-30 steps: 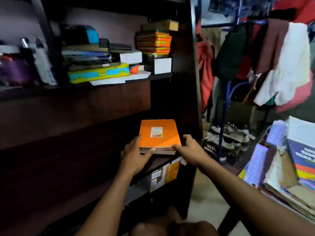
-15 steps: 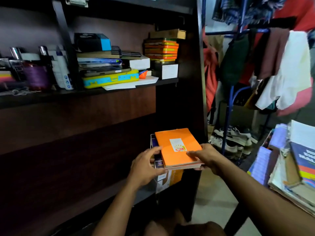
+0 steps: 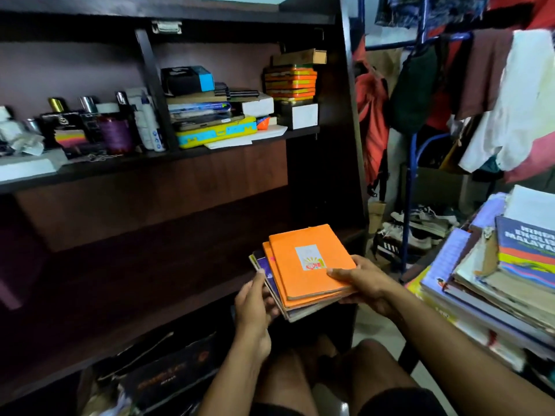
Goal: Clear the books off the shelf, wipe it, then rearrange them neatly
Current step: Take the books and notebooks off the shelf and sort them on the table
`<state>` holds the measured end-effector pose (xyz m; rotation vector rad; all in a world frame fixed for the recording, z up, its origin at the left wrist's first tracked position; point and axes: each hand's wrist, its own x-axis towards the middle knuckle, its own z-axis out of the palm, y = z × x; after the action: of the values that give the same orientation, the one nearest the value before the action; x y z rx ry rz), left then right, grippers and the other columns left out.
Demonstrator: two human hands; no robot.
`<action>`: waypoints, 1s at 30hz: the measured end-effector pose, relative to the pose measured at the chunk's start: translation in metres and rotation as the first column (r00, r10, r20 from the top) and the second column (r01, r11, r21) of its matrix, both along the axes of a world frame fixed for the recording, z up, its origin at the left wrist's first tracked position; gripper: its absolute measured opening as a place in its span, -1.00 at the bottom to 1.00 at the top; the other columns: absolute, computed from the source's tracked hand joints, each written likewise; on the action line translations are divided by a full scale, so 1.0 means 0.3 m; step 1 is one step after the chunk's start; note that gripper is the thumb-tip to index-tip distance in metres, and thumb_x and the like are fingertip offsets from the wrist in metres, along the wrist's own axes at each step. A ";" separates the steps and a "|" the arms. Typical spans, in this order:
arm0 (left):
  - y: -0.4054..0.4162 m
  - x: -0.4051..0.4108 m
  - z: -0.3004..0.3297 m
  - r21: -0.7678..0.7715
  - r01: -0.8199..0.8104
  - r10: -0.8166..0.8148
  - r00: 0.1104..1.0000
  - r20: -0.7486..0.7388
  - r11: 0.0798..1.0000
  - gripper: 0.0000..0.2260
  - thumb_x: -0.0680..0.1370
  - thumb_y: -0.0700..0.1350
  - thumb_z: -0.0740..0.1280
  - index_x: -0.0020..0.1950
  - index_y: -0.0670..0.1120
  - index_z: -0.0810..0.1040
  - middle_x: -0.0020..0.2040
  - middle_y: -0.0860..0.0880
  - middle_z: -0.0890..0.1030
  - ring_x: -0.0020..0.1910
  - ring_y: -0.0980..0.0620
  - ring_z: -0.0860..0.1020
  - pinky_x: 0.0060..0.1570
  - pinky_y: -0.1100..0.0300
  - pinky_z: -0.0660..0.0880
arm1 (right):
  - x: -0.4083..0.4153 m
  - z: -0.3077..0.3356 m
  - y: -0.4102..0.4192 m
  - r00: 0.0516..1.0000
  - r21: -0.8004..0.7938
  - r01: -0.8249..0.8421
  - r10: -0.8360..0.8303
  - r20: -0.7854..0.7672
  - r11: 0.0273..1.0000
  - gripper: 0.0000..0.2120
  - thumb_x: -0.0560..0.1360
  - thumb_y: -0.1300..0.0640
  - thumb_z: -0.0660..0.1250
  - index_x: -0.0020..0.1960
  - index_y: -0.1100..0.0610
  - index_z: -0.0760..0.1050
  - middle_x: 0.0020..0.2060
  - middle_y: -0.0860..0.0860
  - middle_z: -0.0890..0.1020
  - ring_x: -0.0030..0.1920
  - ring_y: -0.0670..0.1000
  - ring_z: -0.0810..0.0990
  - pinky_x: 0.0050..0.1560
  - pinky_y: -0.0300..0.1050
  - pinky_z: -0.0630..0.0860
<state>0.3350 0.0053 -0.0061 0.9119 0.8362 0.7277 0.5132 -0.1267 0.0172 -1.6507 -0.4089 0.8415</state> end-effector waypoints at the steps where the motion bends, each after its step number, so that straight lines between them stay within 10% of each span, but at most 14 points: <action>1: -0.025 -0.021 -0.004 -0.029 0.056 -0.056 0.998 -0.012 0.998 -0.77 0.61 0.03 0.38 0.06 -0.12 0.65 -0.31 0.00 0.61 -0.42 0.09 0.45 -0.49 0.25 0.33 | -0.024 -0.003 -0.045 1.000 0.012 -0.009 0.010 -0.017 1.000 -0.55 0.50 0.14 0.51 0.31 0.10 0.41 0.15 0.16 0.62 0.03 0.15 0.66 -0.25 0.00 0.65; 6: -0.205 -0.045 0.061 0.118 0.228 -0.227 0.974 -0.018 0.967 -0.78 0.62 -0.06 0.37 0.22 -0.11 0.63 0.01 -0.11 0.74 -0.02 -0.11 0.71 0.03 0.01 0.64 | -0.139 -0.057 -0.306 0.982 0.090 0.042 -0.025 -0.189 0.995 -0.48 0.45 0.22 0.51 0.36 0.16 0.42 0.12 0.23 0.68 -0.06 0.18 0.69 -0.20 0.11 0.66; 18: -0.571 0.217 0.593 0.458 0.522 -0.576 0.817 -0.024 0.720 -0.81 0.62 -0.17 0.37 0.22 -0.01 0.59 0.01 -0.07 0.74 0.00 -0.11 0.72 0.14 -0.14 0.62 | -0.186 0.223 -0.727 0.896 0.411 0.397 -0.248 -0.369 0.821 -0.60 0.49 -0.02 0.40 0.27 0.14 0.58 0.08 0.21 0.71 -0.16 0.21 0.72 -0.30 0.15 0.66; 27: -0.797 0.422 0.615 0.373 0.426 -0.497 0.860 0.114 0.824 -0.80 0.55 -0.11 0.37 0.16 -0.05 0.56 0.06 -0.24 0.69 0.03 -0.31 0.68 -0.03 -0.37 0.61 | -0.030 0.496 -1.146 0.719 0.391 0.631 -0.694 0.030 0.671 -0.80 0.64 0.16 0.28 0.19 0.25 0.52 -0.22 0.10 0.68 -0.36 -0.01 0.63 -0.36 -0.13 0.59; 30: -0.839 0.457 0.574 0.339 0.464 -0.530 0.837 0.133 0.818 -0.79 0.60 -0.15 0.34 0.23 -0.06 0.49 0.02 -0.18 0.68 -0.17 -0.19 0.68 -0.32 -0.15 0.64 | 0.005 0.562 -1.367 0.583 0.360 0.721 -0.799 0.144 0.592 -0.93 0.65 0.19 0.27 0.02 0.19 0.48 -0.39 0.06 0.61 -0.53 -0.15 0.52 -0.48 -0.29 0.49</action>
<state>0.4721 -0.2463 0.1661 1.2326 0.2586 0.4781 0.5147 -0.5367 0.1858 -1.4794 0.0391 -0.1359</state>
